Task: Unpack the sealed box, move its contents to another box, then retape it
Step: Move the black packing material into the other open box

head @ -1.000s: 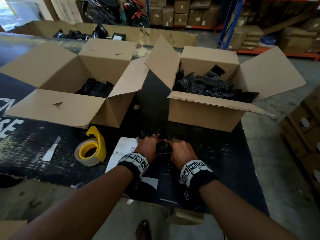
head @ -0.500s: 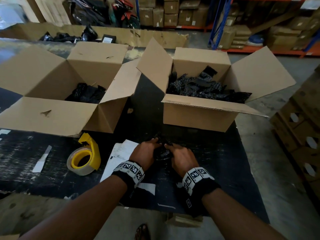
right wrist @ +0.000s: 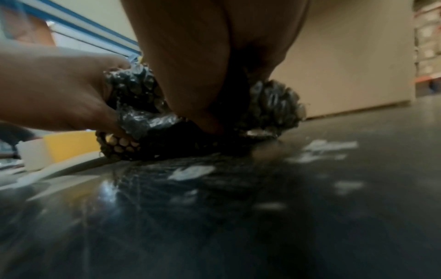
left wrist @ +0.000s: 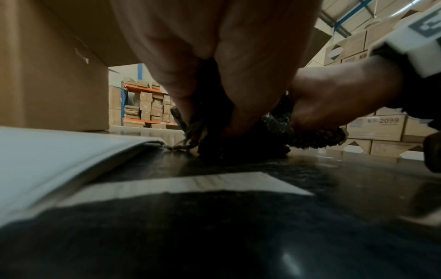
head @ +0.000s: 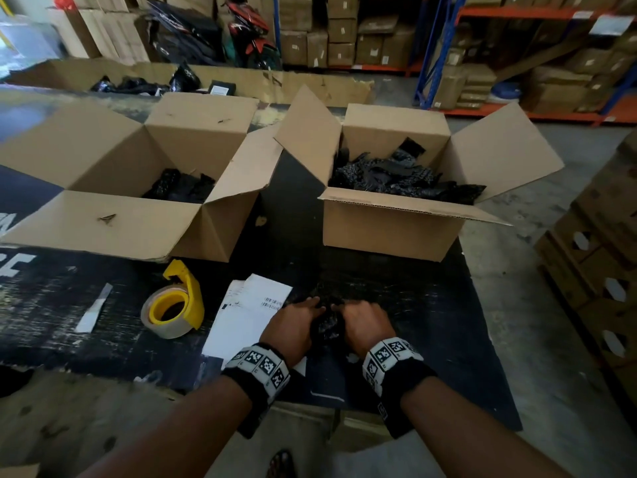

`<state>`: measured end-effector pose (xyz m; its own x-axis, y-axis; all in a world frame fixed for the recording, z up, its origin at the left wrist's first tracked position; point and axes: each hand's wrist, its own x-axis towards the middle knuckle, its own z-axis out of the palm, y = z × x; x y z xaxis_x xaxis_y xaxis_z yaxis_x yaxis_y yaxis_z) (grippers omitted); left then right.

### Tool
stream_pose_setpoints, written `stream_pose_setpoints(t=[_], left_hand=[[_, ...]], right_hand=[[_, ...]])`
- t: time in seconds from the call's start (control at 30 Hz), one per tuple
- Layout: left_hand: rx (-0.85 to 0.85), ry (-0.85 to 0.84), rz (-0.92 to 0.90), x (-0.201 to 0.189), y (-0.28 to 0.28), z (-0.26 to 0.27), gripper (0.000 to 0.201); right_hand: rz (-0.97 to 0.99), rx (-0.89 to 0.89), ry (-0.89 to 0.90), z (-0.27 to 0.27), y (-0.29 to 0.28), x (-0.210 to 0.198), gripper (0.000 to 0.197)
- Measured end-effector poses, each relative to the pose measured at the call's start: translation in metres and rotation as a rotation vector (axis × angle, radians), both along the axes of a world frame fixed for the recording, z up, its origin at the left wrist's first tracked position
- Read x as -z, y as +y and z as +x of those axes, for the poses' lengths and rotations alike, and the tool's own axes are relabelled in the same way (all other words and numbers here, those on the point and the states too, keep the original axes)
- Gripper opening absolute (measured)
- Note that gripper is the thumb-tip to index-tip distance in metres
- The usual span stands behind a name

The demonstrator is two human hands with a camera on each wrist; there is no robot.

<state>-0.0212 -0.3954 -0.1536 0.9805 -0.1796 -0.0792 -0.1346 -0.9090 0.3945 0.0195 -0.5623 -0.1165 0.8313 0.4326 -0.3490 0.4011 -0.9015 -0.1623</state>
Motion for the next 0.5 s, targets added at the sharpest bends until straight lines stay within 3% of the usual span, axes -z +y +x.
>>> stream_pose_setpoints(t=[0.17,0.3,0.5], left_hand=[[-0.043,-0.07,-0.051,-0.011,0.0,-0.01,0.062],[-0.087,-0.143,-0.136,-0.036,0.002,-0.023,0.066],[-0.112,-0.297,-0.158,-0.083,0.016,-0.037,0.064]], right_hand=[[0.017,-0.03,-0.031,-0.009,-0.009,-0.013,0.035],[0.143,-0.048,-0.151,-0.02,-0.016,-0.028,0.05],[0.361,-0.079,-0.354,-0.031,-0.01,-0.073,0.051]])
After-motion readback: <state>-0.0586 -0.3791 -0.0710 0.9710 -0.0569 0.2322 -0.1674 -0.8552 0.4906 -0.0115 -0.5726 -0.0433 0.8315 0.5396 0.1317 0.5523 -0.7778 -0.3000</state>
